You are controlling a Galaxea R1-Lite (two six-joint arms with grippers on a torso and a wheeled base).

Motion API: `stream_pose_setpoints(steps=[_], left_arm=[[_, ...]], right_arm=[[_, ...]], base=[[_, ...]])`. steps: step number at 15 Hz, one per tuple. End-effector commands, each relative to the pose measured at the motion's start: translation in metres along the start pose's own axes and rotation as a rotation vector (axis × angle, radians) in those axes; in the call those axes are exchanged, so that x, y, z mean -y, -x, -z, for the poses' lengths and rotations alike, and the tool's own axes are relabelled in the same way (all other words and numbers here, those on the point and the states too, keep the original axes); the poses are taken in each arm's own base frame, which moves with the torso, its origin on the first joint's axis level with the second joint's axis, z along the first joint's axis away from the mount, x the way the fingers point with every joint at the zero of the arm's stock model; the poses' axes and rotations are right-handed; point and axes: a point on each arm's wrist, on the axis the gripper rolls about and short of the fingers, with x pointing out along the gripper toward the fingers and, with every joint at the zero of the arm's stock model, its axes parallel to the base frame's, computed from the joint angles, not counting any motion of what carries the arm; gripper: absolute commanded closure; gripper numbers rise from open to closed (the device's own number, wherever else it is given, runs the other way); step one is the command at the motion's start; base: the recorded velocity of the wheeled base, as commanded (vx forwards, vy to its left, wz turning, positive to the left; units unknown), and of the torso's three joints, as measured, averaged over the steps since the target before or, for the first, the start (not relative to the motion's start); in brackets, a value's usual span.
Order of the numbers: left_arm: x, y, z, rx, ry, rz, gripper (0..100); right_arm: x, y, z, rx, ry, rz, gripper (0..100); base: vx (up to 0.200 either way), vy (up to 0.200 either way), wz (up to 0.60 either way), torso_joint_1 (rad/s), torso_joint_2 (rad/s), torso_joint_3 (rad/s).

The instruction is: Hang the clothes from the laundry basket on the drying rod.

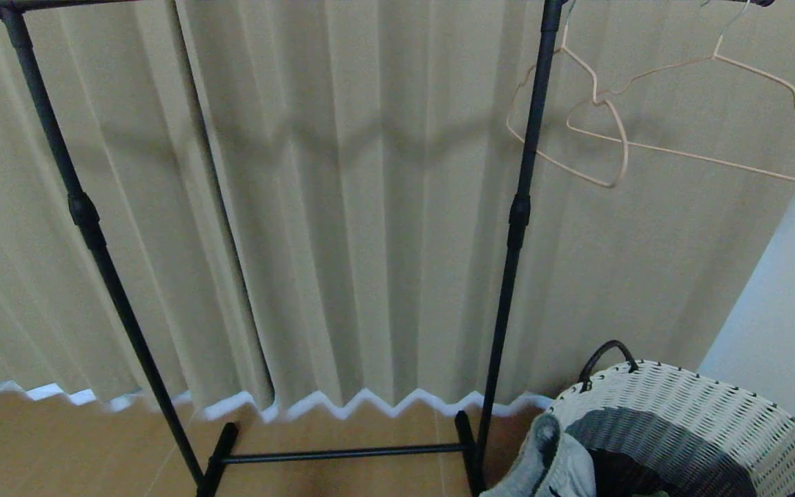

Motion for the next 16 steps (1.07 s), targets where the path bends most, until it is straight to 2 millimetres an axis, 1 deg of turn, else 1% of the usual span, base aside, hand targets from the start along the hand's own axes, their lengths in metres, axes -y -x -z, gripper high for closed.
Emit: stream_pose_setpoints(steps=[1, 2, 3, 4, 5, 6, 8, 10, 12, 13, 16], left_arm=[[0.0, 0.0, 0.0, 0.0, 0.0, 0.0, 0], [0.0, 0.0, 0.0, 0.0, 0.0, 0.0, 0], [0.0, 0.0, 0.0, -0.001, 0.002, -0.001, 0], [0.0, 0.0, 0.0, -0.001, 0.002, -0.001, 0], [0.0, 0.0, 0.0, -0.001, 0.0, -0.001, 0], [0.0, 0.0, 0.0, 0.0, 0.0, 0.001, 0], [0.0, 0.0, 0.0, 0.0, 0.002, 0.0, 0], [0.0, 0.0, 0.0, -0.001, 0.002, -0.001, 0], [0.0, 0.0, 0.0, 0.0, 0.002, 0.0, 0], [0.0, 0.0, 0.0, -0.001, 0.002, -0.001, 0], [0.0, 0.0, 0.0, 0.0, 0.002, 0.0, 0]], right_arm=[[0.0, 0.001, -0.003, 0.0, 0.005, 0.0, 0], [0.0, 0.003, -0.005, 0.0, 0.018, -0.001, 0], [0.0, 0.005, -0.017, -0.046, 0.09, -0.013, 0], [0.001, 0.004, -0.02, -0.076, 0.102, -0.019, 0], [0.001, 0.001, -0.026, -0.143, 0.133, -0.043, 0], [0.003, -0.015, -0.039, -0.276, 0.224, -0.069, 0], [0.005, -0.042, -0.048, -0.471, 0.324, -0.05, 0], [0.007, -0.064, -0.047, -0.632, 0.44, -0.055, 0], [0.008, -0.093, -0.037, -0.803, 0.535, -0.126, 0], [0.008, -0.105, -0.032, -0.85, 0.561, -0.161, 0], [0.007, -0.132, -0.016, -0.956, 0.565, -0.216, 0]], base=[[0.0, 0.0, 0.0, 0.0, 0.0, 0.0], [0.0, 0.0, 0.0, 0.0, 0.0, 0.0], [0.0, 0.0, 0.0, 0.0, 0.0, 0.0], [0.0, 0.0, 0.0, 0.0, 0.0, 0.0], [0.0, 0.0, 0.0, 0.0, 0.0, 0.0], [0.0, 0.0, 0.0, 0.0, 0.0, 0.0], [0.0, 0.0, 0.0, 0.0, 0.0, 0.0], [0.0, 0.0, 0.0, 0.0, 0.0, 0.0], [0.0, 0.0, 0.0, 0.0, 0.0, 0.0], [0.0, 0.0, 0.0, 0.0, 0.0, 0.0], [0.0, 0.0, 0.0, 0.0, 0.0, 0.0]])
